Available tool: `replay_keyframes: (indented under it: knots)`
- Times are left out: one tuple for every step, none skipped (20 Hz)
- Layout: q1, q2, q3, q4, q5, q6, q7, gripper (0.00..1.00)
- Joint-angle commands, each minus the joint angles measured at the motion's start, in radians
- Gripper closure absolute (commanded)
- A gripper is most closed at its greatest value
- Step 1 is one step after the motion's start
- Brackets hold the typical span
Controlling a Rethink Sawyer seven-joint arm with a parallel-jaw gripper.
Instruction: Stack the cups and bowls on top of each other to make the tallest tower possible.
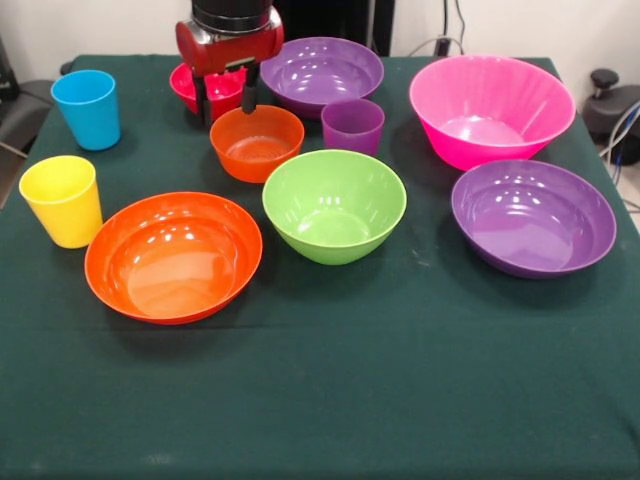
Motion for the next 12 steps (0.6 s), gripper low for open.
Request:
replay_keyframes:
  knots:
    - [0.030,0.035,0.027,0.030,-0.096,-0.074,-0.163,0.00]
    - [0.030,0.032,0.028,0.027,-0.097,-0.075,-0.168,0.00]
    - [0.030,0.032,0.030,0.022,-0.098,-0.076,-0.172,0.00]
    - [0.030,0.033,0.031,0.019,-0.099,-0.077,-0.174,0.00]
    - [0.031,0.036,0.030,0.015,-0.101,-0.078,-0.174,0.00]
    - [0.033,0.039,0.029,0.014,-0.104,-0.082,-0.172,0.00]
    - [0.033,0.044,0.027,0.013,-0.108,-0.086,-0.169,0.00]
    - [0.035,0.048,0.024,0.014,-0.112,-0.094,-0.164,0.00]
    - [0.037,0.054,0.023,0.012,-0.115,-0.097,-0.161,0.00]
    - [0.039,0.059,0.022,0.011,-0.117,-0.101,-0.159,0.00]
    - [0.040,0.063,0.021,0.007,-0.119,-0.102,-0.159,0.00]
    - [0.040,0.064,0.022,0.007,-0.120,-0.107,-0.158,0.00]
